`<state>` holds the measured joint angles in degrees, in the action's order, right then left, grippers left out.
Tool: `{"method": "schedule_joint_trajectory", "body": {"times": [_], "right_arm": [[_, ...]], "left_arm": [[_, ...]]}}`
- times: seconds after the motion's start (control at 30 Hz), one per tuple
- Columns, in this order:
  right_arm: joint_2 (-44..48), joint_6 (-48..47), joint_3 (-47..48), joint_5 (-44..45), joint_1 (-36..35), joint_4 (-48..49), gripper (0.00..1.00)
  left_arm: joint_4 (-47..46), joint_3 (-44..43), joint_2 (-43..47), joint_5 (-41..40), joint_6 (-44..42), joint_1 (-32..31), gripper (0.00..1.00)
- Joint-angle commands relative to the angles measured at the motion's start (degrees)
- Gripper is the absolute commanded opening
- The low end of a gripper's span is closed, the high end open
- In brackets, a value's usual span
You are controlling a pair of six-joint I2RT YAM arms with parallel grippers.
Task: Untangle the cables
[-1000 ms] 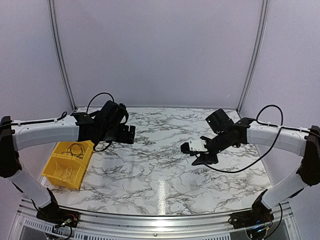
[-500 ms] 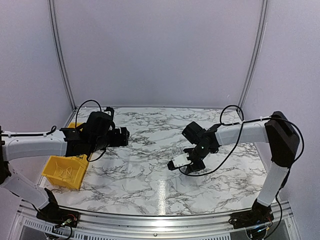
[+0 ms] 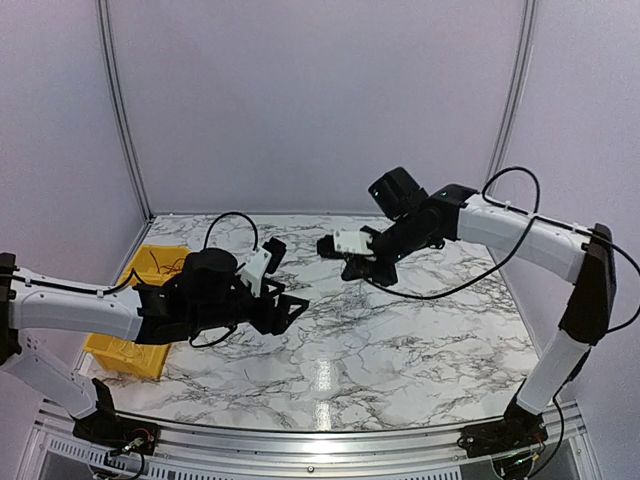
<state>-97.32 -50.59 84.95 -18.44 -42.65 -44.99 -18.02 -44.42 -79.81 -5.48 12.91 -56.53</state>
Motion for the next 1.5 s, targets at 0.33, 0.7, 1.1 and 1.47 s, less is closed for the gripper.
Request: {"method": "schedule_joint_trajectory", "body": {"times": [0.33,0.7,1.1,1.47], "right_arm": [[6.7,20.8,17.5,-12.7,-0.6,-10.1,0.00],[8.7,31.8,21.3,-15.8,-0.6,-7.5,0.00],[8.1,36.6,20.8,-10.1,1.5,-3.0,0.00],[7.0,37.2,20.1,-11.8,2.3,-2.5,0.00]], "left_arm": [[-19.5,-11.2,-14.5,-5.6,-9.8,-6.8,0.77],[-29.4,-21.8,-25.1,-2.0,-4.0,-6.8,0.77],[-30.3,-12.7,-16.5,-6.7,1.4,-7.0,0.67],[-28.7,-13.7,-13.7,-2.5,-1.1,-7.2,0.72]]}}
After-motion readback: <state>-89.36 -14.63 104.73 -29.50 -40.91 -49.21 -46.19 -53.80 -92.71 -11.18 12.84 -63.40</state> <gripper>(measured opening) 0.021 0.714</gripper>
